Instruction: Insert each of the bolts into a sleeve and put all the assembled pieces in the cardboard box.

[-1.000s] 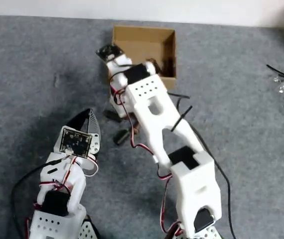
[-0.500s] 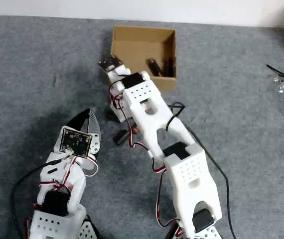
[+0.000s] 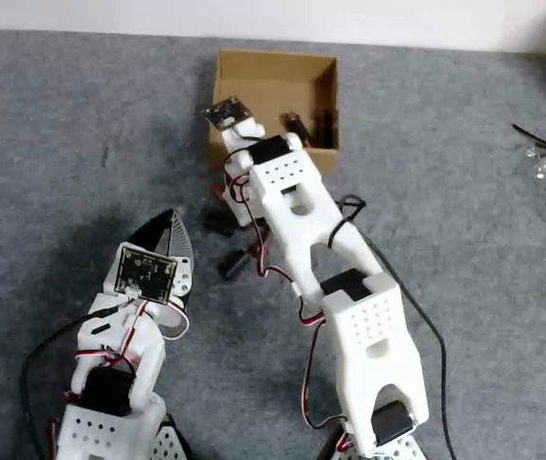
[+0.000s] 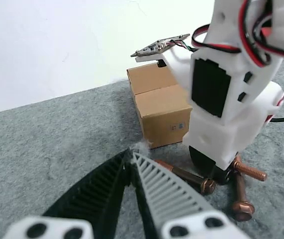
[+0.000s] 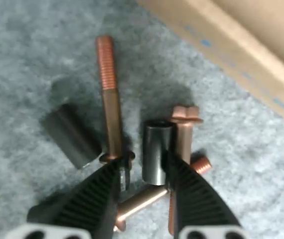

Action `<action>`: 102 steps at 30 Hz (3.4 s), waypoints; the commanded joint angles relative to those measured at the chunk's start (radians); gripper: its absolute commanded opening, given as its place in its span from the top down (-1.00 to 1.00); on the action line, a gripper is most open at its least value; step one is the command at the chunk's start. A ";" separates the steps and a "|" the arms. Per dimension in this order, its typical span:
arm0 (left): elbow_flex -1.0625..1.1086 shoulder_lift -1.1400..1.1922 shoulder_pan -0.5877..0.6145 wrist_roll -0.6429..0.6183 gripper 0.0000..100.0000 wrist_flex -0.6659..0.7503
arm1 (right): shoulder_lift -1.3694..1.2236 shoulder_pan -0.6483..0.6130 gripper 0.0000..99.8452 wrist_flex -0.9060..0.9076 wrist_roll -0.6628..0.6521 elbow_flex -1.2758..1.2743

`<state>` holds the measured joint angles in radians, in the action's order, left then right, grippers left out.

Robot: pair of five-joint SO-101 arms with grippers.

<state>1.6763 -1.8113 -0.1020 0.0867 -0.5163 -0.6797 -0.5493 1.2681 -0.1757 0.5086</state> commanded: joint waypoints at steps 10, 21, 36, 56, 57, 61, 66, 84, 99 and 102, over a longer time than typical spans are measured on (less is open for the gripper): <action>0.019 -0.010 0.008 -0.002 0.98 0.021 | 0.001 0.008 0.80 -0.022 -0.015 -0.047; 0.019 -0.010 0.001 -0.002 0.98 0.021 | 0.001 0.018 0.80 -0.076 -0.015 -0.114; 0.019 -0.010 -0.013 0.000 0.98 0.021 | 0.001 0.016 0.80 -0.173 -0.014 -0.114; 0.019 -0.010 -0.012 0.000 0.98 0.021 | 0.012 0.015 0.99 -0.143 -0.021 -0.216; 0.019 -0.010 -0.012 0.000 0.98 0.021 | 0.013 0.015 0.99 -0.128 -0.021 -0.211; 0.019 -0.010 -0.012 0.000 0.98 0.021 | 0.053 0.008 0.99 -0.027 -0.021 -0.134; 0.019 -0.010 -0.012 0.000 0.98 0.021 | 0.199 0.015 0.99 0.065 -0.021 -0.058; 0.019 -0.008 -0.013 0.000 0.98 0.021 | 0.840 0.074 0.99 0.375 -0.015 -0.067; 0.019 -0.008 -0.013 0.000 0.98 0.021 | 1.323 0.255 0.99 0.352 -0.021 -0.524; 0.019 -0.008 -0.013 0.000 0.98 0.021 | 1.495 0.277 0.99 0.243 -0.021 -0.776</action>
<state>1.6763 -1.8113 -0.1036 0.0867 -0.5163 0.6444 -0.3038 1.6287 -0.1864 -0.0652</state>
